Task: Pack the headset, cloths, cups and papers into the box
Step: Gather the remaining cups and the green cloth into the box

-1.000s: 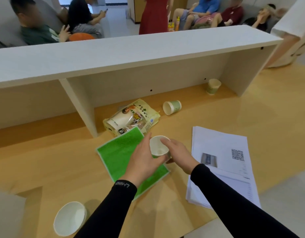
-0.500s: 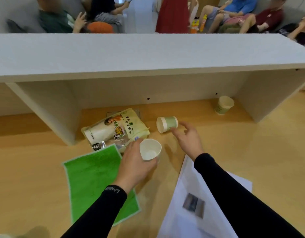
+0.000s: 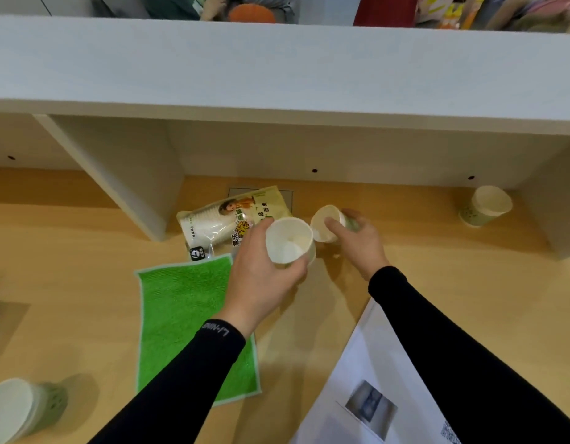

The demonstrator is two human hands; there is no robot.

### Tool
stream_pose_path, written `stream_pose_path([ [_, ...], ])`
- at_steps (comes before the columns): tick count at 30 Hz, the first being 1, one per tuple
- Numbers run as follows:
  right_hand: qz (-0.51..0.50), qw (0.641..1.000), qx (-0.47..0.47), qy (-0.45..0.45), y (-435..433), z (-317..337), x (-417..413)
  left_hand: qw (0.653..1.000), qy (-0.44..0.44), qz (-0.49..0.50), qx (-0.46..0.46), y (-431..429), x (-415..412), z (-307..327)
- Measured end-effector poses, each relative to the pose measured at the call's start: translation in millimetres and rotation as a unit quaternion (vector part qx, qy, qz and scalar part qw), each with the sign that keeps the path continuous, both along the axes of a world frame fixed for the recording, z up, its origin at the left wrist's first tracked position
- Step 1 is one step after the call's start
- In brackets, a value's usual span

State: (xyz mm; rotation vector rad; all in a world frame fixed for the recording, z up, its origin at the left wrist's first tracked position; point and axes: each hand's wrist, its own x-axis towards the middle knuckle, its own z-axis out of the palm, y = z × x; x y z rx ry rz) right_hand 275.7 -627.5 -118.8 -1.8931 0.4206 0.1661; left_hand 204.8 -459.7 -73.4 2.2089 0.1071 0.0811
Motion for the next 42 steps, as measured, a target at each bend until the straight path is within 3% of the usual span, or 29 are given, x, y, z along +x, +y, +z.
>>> stream_pose_path([
  [2, 0.01, 0.997, 0.07, 0.018, -3.7, 5.5, -12.1, 0.999, -0.026, 0.026, -0.034, -8.9, 7.5, 7.2],
  [5, 0.031, 0.994, 0.103, 0.033, -10.3, 13.0, -28.2, 0.997, -0.038, 0.023, -0.055, -25.9, 14.6, 13.3],
  [12, 0.014, 0.991, 0.132, 0.034, -37.2, 19.1, -40.5, 0.992, -0.017, -0.115, 0.058, -65.1, 20.9, 3.2],
  [15, -0.005, 0.986, 0.159, 0.054, -54.8, 14.1, -38.7, 0.981, 0.047, -0.18, 0.052, -82.9, 21.8, -0.7],
  [18, -0.005, 0.982, 0.172, 0.083, -76.5, 8.8, -38.7, 0.976, 0.052, -0.206, 0.055, -97.5, 24.5, -5.0],
  [21, -0.027, 0.991, 0.111, 0.071, -105.7, 9.4, -30.0, 0.979, 0.043, -0.189, 0.065, -106.3, 25.9, -8.2],
  [25, -0.119, 0.986, -0.119, -0.005, -174.0, 7.3, 5.3, 0.979, 0.067, -0.177, 0.072, -105.8, 21.0, -11.2],
  [29, -0.114, 0.959, -0.257, 0.031, -217.5, -3.7, 37.6, 0.979, 0.078, -0.168, 0.083, -97.4, 17.0, -16.0],
  [32, -0.101, 0.949, -0.286, 0.086, -229.3, -15.4, 50.0, 0.978, 0.084, -0.164, 0.095, -89.9, 16.0, -18.3],
  [35, -0.107, 0.946, -0.289, 0.099, -225.2, -15.2, 44.7, 0.98, 0.081, -0.153, 0.099, -83.6, 15.2, -17.8],
  [38, -0.102, 0.959, -0.264, 0.025, -198.5, -1.0, 28.1, 0.983, 0.076, -0.137, 0.1, -81.0, 14.9, -17.4],
  [42, -0.032, 0.995, -0.051, -0.078, -127.5, 37.0, -5.4, 0.986, 0.065, -0.108, 0.104, -80.9, 8.7, -16.5],
])
